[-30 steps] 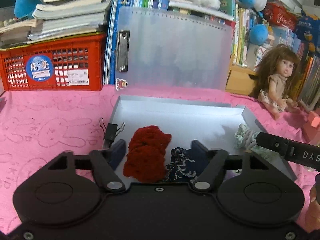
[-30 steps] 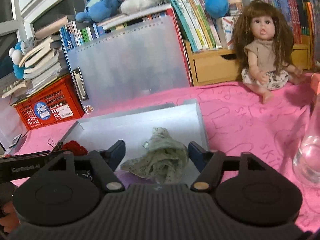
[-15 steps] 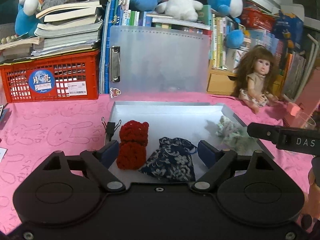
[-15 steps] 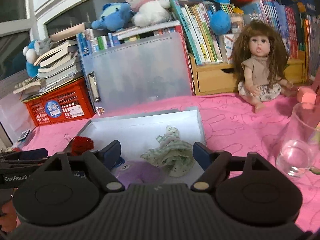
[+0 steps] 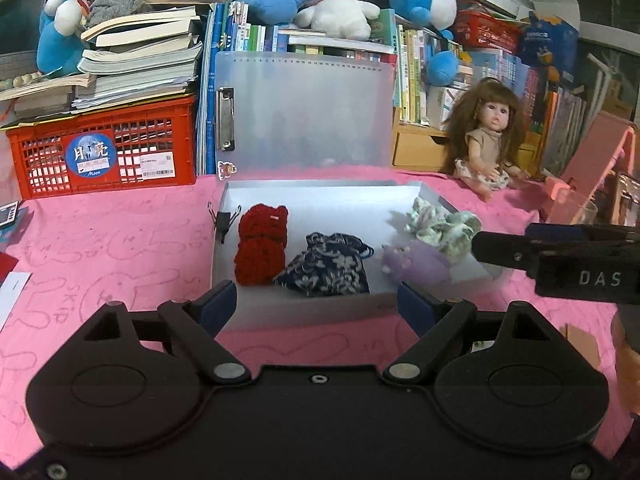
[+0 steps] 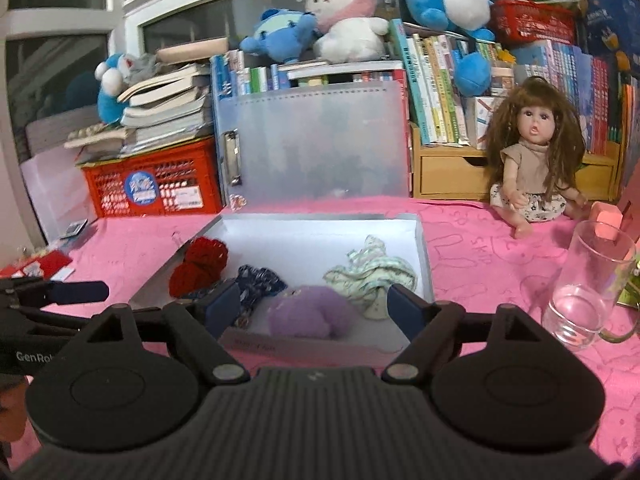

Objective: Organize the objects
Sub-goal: 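Withdraw both grippers from the white box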

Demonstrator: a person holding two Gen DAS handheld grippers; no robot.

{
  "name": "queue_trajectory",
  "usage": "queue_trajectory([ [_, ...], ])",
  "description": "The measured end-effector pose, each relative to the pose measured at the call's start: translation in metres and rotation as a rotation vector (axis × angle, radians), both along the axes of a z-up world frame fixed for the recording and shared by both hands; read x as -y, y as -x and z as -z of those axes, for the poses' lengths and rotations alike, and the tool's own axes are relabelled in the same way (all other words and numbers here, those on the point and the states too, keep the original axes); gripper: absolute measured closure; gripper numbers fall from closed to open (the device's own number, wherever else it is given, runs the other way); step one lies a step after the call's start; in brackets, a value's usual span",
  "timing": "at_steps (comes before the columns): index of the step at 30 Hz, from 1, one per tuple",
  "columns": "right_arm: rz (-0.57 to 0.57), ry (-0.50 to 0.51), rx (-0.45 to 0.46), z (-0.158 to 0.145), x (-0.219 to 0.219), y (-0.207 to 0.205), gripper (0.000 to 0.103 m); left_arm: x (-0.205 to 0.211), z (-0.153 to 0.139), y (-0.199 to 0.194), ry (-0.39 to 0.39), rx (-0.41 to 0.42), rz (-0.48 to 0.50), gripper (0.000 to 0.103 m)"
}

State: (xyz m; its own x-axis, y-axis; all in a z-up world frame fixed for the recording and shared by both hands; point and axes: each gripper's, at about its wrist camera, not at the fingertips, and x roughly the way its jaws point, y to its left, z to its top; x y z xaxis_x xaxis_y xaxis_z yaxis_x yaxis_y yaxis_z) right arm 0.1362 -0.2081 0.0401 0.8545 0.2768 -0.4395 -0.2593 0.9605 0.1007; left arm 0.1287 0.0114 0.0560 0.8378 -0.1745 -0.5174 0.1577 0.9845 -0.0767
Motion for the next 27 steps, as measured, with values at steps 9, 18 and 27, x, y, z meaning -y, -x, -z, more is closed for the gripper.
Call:
queue_trajectory([
  [9,-0.052,0.015,-0.028,0.010,-0.007,0.021,0.013,-0.008,0.011,0.032,-0.005,-0.010,-0.008,0.015],
  [18,-0.082,0.029,-0.053,0.023,-0.010,0.036,0.011,-0.017,0.023,0.052,-0.002,-0.042,-0.021,0.015],
  [27,-0.103,0.058,-0.076,0.037,-0.013,0.047,0.010,-0.022,0.037,0.077,-0.026,-0.053,-0.035,0.012],
])
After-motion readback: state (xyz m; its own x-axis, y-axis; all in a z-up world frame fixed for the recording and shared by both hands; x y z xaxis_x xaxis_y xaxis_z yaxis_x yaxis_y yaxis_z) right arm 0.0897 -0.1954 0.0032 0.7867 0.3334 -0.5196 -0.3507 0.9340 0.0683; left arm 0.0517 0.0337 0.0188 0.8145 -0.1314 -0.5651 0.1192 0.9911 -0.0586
